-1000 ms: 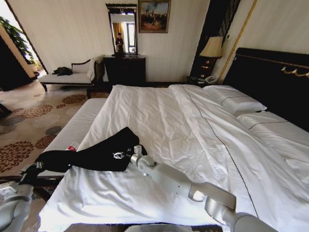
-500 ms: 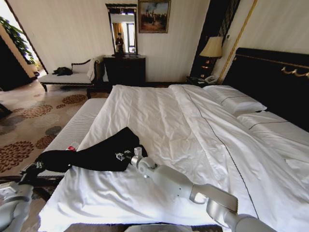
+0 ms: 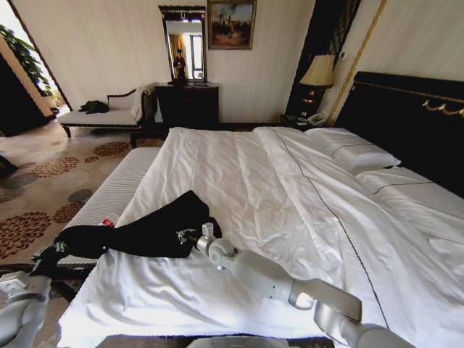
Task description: Fold the clothes on the bed.
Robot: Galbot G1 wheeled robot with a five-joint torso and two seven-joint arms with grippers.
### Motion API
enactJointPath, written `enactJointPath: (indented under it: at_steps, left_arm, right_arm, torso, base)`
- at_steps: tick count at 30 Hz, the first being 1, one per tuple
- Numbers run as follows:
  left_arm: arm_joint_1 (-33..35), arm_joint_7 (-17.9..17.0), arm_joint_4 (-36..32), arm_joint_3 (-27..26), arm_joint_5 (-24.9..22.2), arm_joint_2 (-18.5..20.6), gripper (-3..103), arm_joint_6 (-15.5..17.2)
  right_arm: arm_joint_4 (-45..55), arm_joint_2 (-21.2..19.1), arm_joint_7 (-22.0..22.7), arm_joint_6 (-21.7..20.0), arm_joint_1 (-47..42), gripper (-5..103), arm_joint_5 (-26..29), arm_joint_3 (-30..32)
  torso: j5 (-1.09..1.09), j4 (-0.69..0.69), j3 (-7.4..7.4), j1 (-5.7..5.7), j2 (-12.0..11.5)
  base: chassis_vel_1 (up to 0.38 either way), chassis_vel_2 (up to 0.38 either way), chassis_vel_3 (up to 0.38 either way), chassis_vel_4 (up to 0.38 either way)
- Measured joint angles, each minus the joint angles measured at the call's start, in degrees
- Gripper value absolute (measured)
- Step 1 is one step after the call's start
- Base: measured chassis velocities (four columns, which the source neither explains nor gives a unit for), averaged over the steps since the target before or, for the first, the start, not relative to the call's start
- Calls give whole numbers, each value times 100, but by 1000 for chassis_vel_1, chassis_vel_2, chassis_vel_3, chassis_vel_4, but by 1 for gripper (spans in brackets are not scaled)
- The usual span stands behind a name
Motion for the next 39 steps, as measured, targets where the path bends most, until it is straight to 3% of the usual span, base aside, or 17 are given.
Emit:
enactJointPath:
  at_steps: [7, 12, 20, 23, 25, 26, 29, 31, 34, 39]
  left_arm:
    - [-13, -34, -56, -49, -154, 52, 1, 6]
    - [-136, -228, -490, -182, -649, 201, 1, 16]
    - [-514, -472, -1317, -417, -1471, 664, 1, 78]
    - [-800, -587, -1737, -559, -2033, 1074, 1, 96]
    - [-860, -611, -1794, -576, -2132, 1152, 1, 112]
    - [-1041, -690, -1942, -618, -2410, 1392, 1, 169]
    - [-1253, -770, -2052, -664, -2631, 1637, 1, 253]
    - [-1500, -868, -2168, -787, -2973, 1996, 1, 410]
    - [-1573, -897, -2247, -970, -3210, 2248, 1, 501]
    - [-1463, -897, -2519, -1686, -4058, 2874, 1, 736]
  right_arm:
    - [336, -19, 5, 393, -118, 0, -152, 322]
    - [931, -10, 123, 953, -51, 0, -379, 1265]
    - [2057, -340, 405, 1323, 329, 0, -233, 2297]
    - [2814, -817, 482, 1435, 445, 0, -35, 2723]
    - [2925, -915, 498, 1448, 466, 0, 11, 2783]
    - [3230, -1235, 523, 1478, 554, 0, 181, 2951]
    - [3451, -1520, 527, 1496, 674, 0, 318, 3068]
    - [3777, -1892, 527, 1499, 989, 0, 594, 3205]
    - [3994, -2108, 559, 1489, 1310, 0, 914, 3258]
    - [4661, -2605, 931, 1220, 2229, 0, 1999, 3462]
  torso:
    - [0, 1, 0, 0, 0]
    - [0, 1, 1, 0, 0]
    - [1, -1, 1, 1, -1]
    - [2, 0, 0, 1, -1]
    - [2, 0, 0, 1, -1]
    - [2, -1, 0, 1, -1]
    - [3, -1, 1, 1, -2]
    - [2, -2, 0, 2, -2]
    - [2, -3, 0, 2, -1]
    - [0, 3, 0, 1, -1]
  base:
    - [0, 0, 0, 0]
    - [0, 0, 0, 0]
    - [0, 0, 0, 0]
    - [0, 0, 0, 0]
    - [0, 0, 0, 0]
    - [0, 0, 0, 0]
    - [0, 0, 0, 0]
    - [0, 0, 0, 0]
    - [0, 0, 0, 0]
    - [0, 0, 0, 0]
